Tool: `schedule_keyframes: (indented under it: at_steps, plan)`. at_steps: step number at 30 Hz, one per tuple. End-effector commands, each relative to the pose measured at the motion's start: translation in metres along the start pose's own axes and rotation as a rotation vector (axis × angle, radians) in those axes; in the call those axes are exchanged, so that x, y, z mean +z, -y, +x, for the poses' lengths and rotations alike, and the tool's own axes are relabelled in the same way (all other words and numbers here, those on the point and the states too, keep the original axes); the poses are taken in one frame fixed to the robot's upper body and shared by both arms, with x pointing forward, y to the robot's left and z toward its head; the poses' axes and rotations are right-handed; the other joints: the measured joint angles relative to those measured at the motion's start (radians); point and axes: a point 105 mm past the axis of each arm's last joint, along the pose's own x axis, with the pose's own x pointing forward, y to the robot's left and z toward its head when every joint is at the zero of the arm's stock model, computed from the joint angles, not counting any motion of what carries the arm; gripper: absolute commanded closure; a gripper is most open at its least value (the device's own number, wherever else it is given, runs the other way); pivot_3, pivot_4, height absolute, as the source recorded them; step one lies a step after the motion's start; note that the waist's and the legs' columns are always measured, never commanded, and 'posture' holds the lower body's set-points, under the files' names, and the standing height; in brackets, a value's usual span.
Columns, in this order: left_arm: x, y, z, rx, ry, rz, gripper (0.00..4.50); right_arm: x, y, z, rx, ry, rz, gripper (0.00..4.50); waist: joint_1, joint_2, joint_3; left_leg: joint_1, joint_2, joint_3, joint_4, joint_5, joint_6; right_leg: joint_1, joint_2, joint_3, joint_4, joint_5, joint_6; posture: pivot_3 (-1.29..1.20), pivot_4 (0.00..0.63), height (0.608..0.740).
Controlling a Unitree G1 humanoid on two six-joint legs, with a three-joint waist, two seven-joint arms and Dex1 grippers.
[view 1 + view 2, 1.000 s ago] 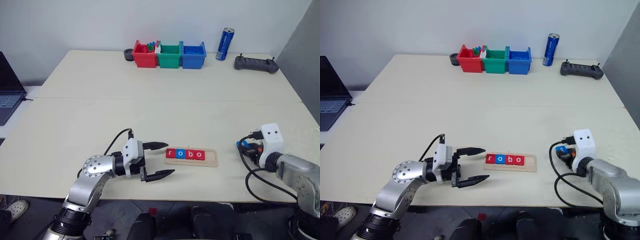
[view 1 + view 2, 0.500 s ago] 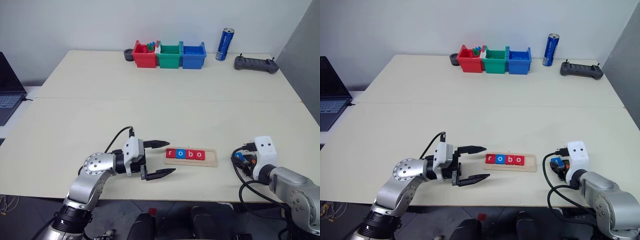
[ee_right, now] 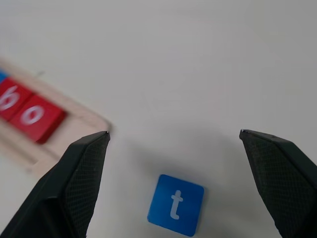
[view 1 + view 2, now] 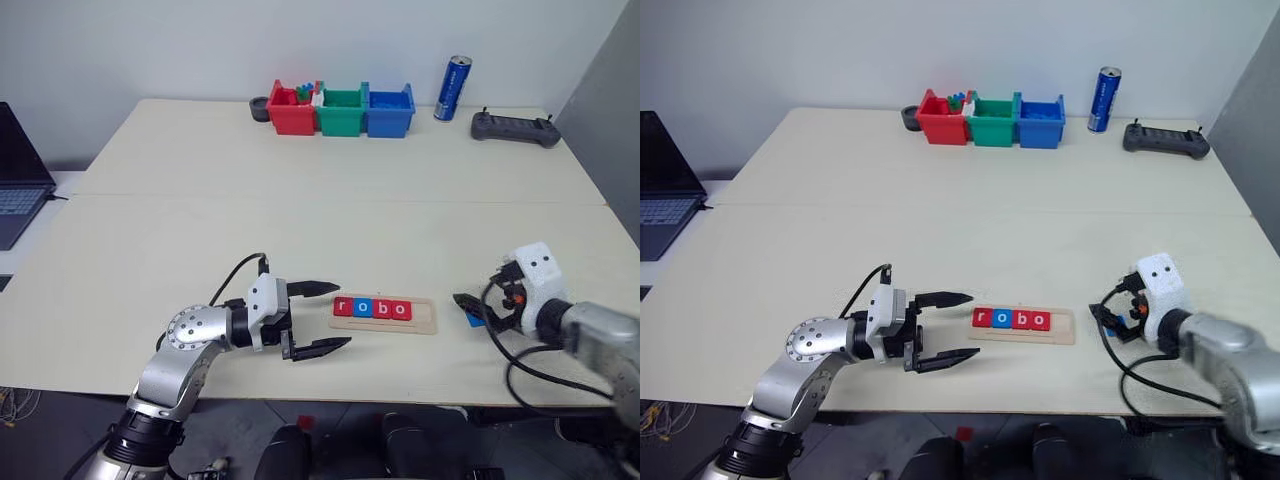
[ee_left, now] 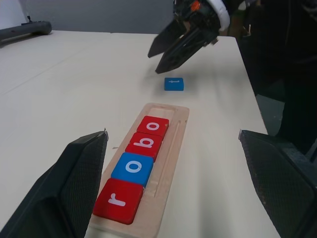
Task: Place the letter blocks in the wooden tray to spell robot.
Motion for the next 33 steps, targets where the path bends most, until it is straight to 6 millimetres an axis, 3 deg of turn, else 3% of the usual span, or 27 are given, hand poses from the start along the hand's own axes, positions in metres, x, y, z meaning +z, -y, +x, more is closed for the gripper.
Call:
schedule_keyframes:
  at_steps: [1,5,13,22,30,33]
  plan:
    - [0.007,-0.002,0.001,-0.013,0.012,0.043,0.00,0.009,0.005,-0.012,0.196,0.087,-0.215,0.03,0.000,-0.001,0.000,0.000,0.000,0.000,0.000,0.000,0.000,0.000,0.000,0.000,0.000,0.000,0.000,0.00,0.150,0.740]
    - [0.007,-0.001,0.001,-0.020,0.013,0.045,0.00,-0.013,0.033,-0.019,0.306,0.031,-0.480,0.03,0.001,-0.002,0.001,0.002,0.000,0.001,0.000,0.000,0.000,0.003,-0.001,0.001,-0.002,0.000,0.000,0.00,0.150,0.740]
    - [0.007,0.002,0.003,-0.025,0.019,0.044,0.00,-0.036,0.041,-0.005,0.517,-0.020,-0.648,0.03,-0.010,-0.002,0.001,0.007,0.001,0.002,0.000,0.000,0.000,0.006,0.000,0.002,0.000,0.000,0.000,0.00,0.150,0.740]
    - [0.008,0.003,0.002,-0.018,0.016,0.042,0.00,-0.045,0.039,0.020,0.583,-0.031,-0.651,0.03,-0.003,-0.001,0.001,0.008,0.000,0.001,0.000,0.000,0.000,0.008,-0.001,0.001,0.000,0.000,0.000,0.00,0.150,0.740]
    - [0.007,0.003,0.000,-0.010,0.009,0.041,0.00,-0.052,0.041,0.026,0.588,-0.043,-0.609,0.03,-0.003,-0.001,0.001,0.011,0.000,0.000,0.000,0.000,0.000,0.012,-0.001,0.001,-0.001,0.000,0.000,0.00,0.150,0.740]
    - [0.007,0.003,-0.001,-0.009,0.007,0.041,0.00,-0.051,0.040,0.026,0.592,-0.035,-0.603,0.59,-0.004,-0.001,0.001,0.014,0.000,0.001,-0.001,0.000,0.000,0.014,-0.001,0.001,-0.001,0.000,0.000,0.00,0.150,0.740]
